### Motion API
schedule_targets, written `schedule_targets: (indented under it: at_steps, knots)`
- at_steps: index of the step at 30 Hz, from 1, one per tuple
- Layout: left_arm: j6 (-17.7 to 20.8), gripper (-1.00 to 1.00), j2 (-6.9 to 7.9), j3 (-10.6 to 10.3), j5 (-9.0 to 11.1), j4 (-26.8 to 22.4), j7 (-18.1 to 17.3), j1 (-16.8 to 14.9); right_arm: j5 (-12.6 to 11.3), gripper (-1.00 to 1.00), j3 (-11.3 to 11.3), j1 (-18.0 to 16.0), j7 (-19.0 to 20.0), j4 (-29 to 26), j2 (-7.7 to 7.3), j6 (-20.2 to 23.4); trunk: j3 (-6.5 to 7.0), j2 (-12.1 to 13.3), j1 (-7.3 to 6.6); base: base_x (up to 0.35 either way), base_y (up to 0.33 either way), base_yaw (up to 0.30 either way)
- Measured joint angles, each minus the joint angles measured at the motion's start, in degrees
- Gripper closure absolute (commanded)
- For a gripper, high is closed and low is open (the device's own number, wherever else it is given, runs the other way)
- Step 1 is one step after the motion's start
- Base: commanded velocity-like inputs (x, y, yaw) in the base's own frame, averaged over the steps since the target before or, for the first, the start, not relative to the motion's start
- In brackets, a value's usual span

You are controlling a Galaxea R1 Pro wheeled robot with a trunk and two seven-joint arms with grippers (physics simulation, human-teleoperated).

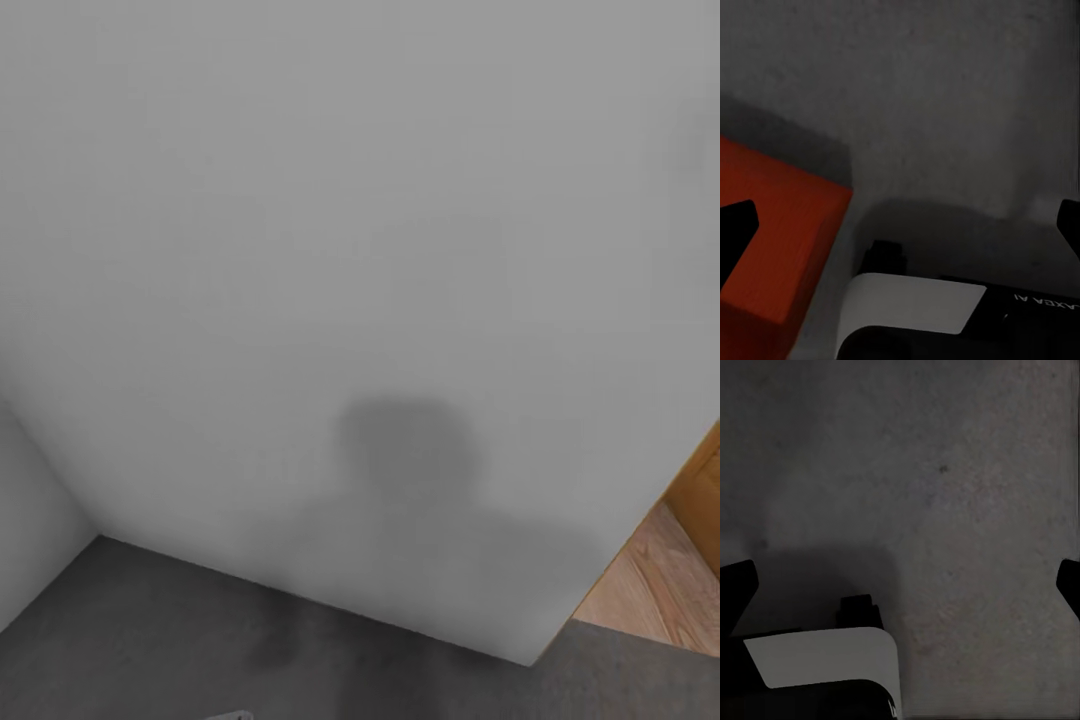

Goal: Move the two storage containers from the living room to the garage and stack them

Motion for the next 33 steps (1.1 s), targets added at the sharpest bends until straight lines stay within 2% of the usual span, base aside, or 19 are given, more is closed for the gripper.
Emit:
schedule_targets:
  at_steps: [33]
  knots:
    - [0.0,-1.0,0.0,-0.02,-0.01,-0.03,0.0,0.0,-0.02,-1.0,0.0,0.37,0.01,0.0,0.08,0.28,0.0,0.0,0.0,0.0,0.0,-0.27]
